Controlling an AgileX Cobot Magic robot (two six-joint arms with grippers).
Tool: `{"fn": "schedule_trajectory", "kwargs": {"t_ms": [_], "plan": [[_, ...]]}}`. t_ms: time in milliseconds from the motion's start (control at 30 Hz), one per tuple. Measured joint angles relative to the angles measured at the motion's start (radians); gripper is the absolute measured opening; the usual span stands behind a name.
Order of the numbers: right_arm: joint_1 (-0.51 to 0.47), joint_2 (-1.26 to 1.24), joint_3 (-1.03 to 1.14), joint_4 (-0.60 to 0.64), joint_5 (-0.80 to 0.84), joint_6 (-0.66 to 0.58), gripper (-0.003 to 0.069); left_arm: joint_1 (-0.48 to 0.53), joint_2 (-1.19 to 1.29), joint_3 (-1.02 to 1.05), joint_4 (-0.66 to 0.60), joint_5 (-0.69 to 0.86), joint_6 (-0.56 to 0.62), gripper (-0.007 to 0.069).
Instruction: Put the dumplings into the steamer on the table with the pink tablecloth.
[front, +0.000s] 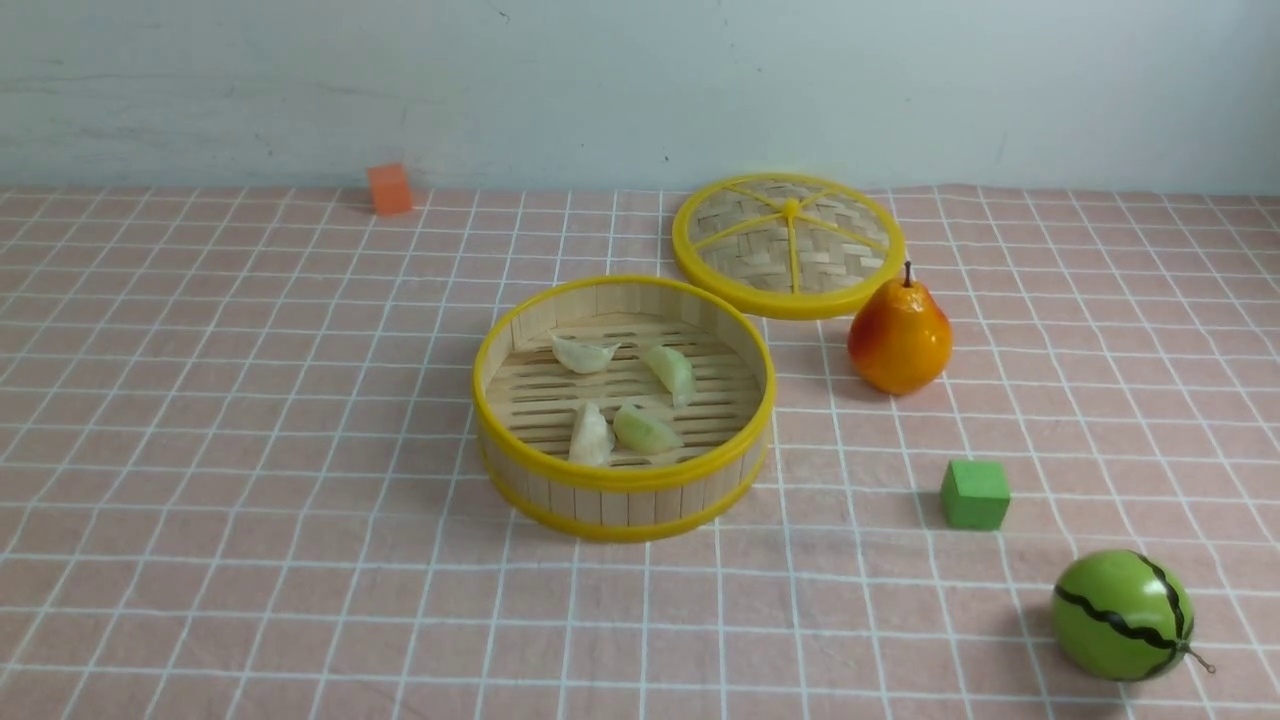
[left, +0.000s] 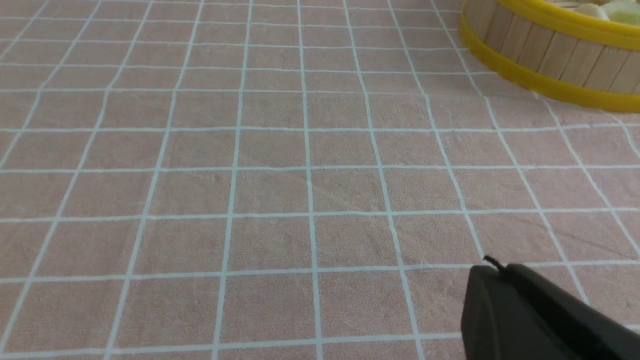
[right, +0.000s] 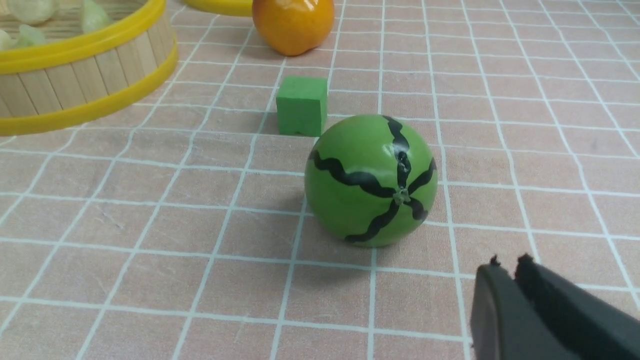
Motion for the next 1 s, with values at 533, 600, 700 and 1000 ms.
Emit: {"fn": "schedule_trajectory", "kwargs": {"t_ms": [533, 600, 700, 1000], "plan": [[0.0, 0.0, 0.0, 0.0, 0.001, 0.0, 0.0082, 0.0, 0.0, 0.0, -0.002, 0.001, 0.0, -0.0013], [0.0, 0.0, 0.0, 0.0, 0.001, 0.0, 0.0085, 0.0, 0.0, 0.0, -0.002, 0.001, 0.0, -0.0013], [0.0, 0.0, 0.0, 0.0, 0.001, 0.0, 0.0087, 0.0, 0.0, 0.0, -0.002, 0.001, 0.0, -0.0013], [0.0, 0.0, 0.0, 0.0, 0.001, 0.0, 0.009, 0.0, 0.0, 0.0, -0.002, 0.001, 0.0, -0.0013]]}}
